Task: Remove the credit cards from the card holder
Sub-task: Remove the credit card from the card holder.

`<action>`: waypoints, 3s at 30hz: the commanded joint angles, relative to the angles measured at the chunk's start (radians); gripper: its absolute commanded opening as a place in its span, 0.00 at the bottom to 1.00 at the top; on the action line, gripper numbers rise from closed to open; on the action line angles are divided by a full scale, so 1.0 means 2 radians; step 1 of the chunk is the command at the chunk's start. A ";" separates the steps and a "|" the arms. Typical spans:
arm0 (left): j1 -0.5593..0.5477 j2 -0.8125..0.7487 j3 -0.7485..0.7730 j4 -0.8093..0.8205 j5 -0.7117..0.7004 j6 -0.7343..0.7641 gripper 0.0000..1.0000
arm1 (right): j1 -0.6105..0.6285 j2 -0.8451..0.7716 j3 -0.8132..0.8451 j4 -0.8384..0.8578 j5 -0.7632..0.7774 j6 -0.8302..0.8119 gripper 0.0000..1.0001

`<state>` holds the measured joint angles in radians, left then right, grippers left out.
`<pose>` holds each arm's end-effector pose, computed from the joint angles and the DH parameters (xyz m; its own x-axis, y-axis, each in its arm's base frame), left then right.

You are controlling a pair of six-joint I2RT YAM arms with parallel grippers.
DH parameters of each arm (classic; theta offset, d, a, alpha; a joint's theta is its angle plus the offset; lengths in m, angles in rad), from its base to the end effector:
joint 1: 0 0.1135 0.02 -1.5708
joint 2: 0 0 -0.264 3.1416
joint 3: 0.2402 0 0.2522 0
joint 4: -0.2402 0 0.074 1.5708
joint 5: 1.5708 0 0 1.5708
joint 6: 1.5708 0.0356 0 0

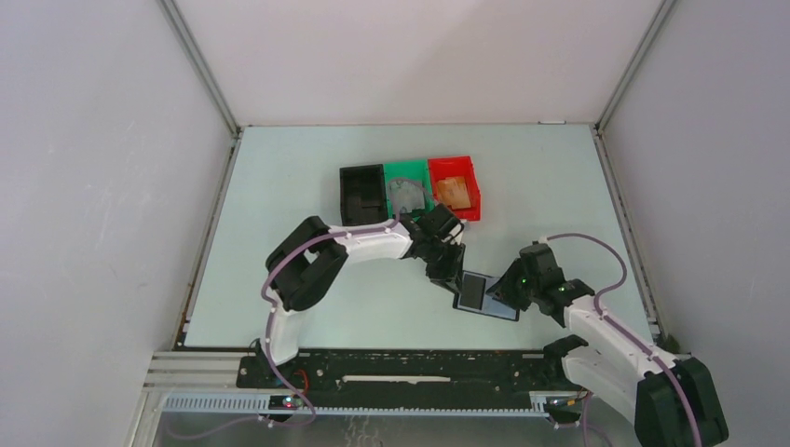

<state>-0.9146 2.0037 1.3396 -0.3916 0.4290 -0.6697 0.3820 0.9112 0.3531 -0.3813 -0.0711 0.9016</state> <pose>0.2403 -0.3363 0.1568 -0.9411 0.2970 -0.1615 0.3333 0.7357 -0.5896 0.1498 0.0629 0.1549 -0.7868 0.5270 -0.3212 0.3327 0.8005 0.4985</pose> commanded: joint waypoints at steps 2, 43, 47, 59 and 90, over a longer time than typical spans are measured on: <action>-0.011 0.017 0.041 0.000 0.020 0.009 0.29 | -0.041 -0.013 -0.006 0.015 -0.046 -0.020 0.34; -0.021 0.046 0.071 -0.014 0.004 0.016 0.15 | -0.027 0.015 -0.051 0.082 -0.071 0.002 0.31; -0.021 0.057 0.075 -0.016 0.004 0.013 0.04 | -0.027 0.013 -0.056 0.087 -0.075 0.006 0.28; -0.020 0.074 0.072 -0.023 -0.004 0.016 0.00 | -0.044 -0.081 -0.065 0.050 -0.066 0.007 0.29; -0.019 0.086 0.074 -0.022 0.011 0.019 0.00 | -0.048 -0.075 -0.087 0.047 -0.054 0.000 0.26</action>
<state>-0.9459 2.1349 1.4673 -0.4343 0.4725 -0.6380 0.2893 0.7555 0.1967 -0.2661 -0.2008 0.9115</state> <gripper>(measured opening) 0.005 0.251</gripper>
